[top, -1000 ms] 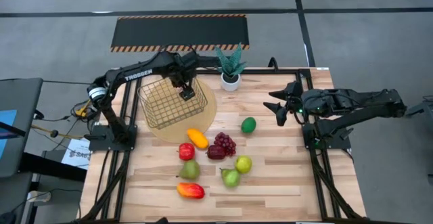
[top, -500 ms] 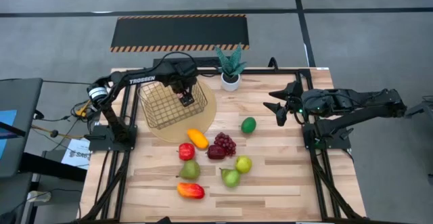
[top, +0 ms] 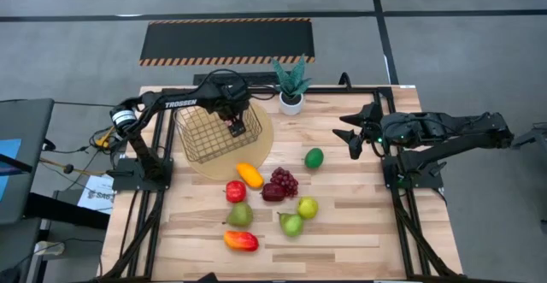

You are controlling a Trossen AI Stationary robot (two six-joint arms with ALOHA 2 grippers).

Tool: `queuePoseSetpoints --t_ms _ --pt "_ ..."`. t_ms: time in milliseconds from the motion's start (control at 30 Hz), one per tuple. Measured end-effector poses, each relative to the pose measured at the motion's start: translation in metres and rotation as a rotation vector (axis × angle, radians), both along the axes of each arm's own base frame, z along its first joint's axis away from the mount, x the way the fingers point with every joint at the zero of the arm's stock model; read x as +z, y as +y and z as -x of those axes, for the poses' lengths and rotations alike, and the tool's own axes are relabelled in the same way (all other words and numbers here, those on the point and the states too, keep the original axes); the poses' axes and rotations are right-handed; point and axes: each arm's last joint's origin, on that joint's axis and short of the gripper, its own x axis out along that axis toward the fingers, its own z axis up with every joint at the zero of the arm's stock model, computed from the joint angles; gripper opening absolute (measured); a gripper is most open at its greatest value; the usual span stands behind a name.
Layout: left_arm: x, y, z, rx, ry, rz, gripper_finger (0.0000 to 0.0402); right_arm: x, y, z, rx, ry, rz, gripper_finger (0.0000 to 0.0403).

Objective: Build produce basket
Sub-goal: Put the peach into the wire basket

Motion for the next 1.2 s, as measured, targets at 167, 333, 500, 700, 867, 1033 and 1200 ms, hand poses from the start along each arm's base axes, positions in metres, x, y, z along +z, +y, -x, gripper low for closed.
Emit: queuePoseSetpoints --t_ms 167,333,500,700,867,1033,1200 --pt "0.0 0.001 0.0 -0.012 0.005 -0.017 0.0291 0.0 0.0 0.0 0.0 0.0 0.0 0.0273" --pt "0.0 0.002 -0.001 -0.014 -0.002 -0.023 0.0291 0.0 0.0 0.0 0.0 0.0 0.0 0.0273" --pt "-0.003 0.002 -0.001 -0.012 -0.011 -0.035 0.0291 0.0 0.0 0.0 0.0 0.0 0.0 0.0273" --pt "-0.01 0.001 0.003 -0.007 0.018 -0.032 0.0291 0.0 0.0 0.0 0.0 0.0 0.0 0.0273" --pt "-0.011 0.001 0.003 -0.006 0.012 -0.038 0.0291 0.0 0.0 0.0 0.0 0.0 0.0 0.0273" --pt "-0.011 0.002 0.002 -0.006 -0.005 -0.048 0.0291 0.0 0.0 0.0 0.0 0.0 0.0 0.0273" --pt "-0.01 0.003 0.001 -0.002 -0.01 -0.054 0.0294 0.0 0.0 0.0 0.0 0.0 0.0 0.0273"
